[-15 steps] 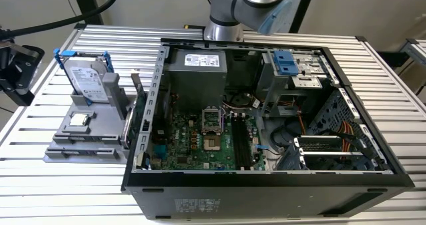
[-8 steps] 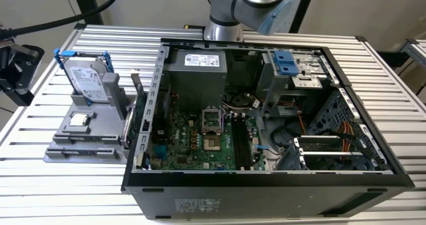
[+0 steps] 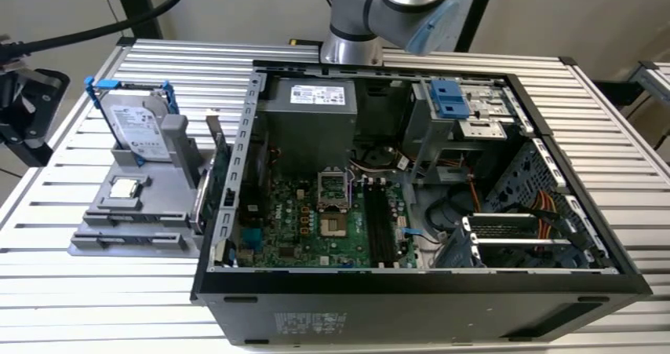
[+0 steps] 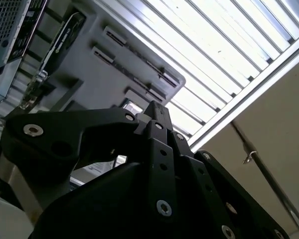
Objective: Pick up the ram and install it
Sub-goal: 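Pick up the ram and move it above insertion slot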
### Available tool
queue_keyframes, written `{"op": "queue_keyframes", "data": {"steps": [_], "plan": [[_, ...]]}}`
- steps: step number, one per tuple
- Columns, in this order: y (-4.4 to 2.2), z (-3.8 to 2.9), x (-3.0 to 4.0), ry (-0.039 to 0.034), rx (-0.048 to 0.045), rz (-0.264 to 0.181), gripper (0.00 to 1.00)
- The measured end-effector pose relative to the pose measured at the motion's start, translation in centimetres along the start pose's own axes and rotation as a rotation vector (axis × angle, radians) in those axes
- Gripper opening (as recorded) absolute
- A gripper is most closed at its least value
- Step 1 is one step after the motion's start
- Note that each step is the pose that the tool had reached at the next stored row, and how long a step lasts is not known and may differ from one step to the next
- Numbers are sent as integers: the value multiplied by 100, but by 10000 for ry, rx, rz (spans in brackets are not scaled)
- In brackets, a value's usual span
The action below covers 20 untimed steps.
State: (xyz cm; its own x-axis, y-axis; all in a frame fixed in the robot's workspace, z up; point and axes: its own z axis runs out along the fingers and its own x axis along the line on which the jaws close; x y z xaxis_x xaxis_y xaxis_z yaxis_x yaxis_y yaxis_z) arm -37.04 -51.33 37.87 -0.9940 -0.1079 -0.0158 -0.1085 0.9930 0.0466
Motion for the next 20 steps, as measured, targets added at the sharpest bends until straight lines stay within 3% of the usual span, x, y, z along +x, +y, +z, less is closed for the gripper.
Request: {"op": "queue_keyframes", "data": {"steps": [7, 20], "plan": [[0, 0, 2, 18, -6, -386, 0], [0, 0, 1, 26, -10, -572, 0]]}}
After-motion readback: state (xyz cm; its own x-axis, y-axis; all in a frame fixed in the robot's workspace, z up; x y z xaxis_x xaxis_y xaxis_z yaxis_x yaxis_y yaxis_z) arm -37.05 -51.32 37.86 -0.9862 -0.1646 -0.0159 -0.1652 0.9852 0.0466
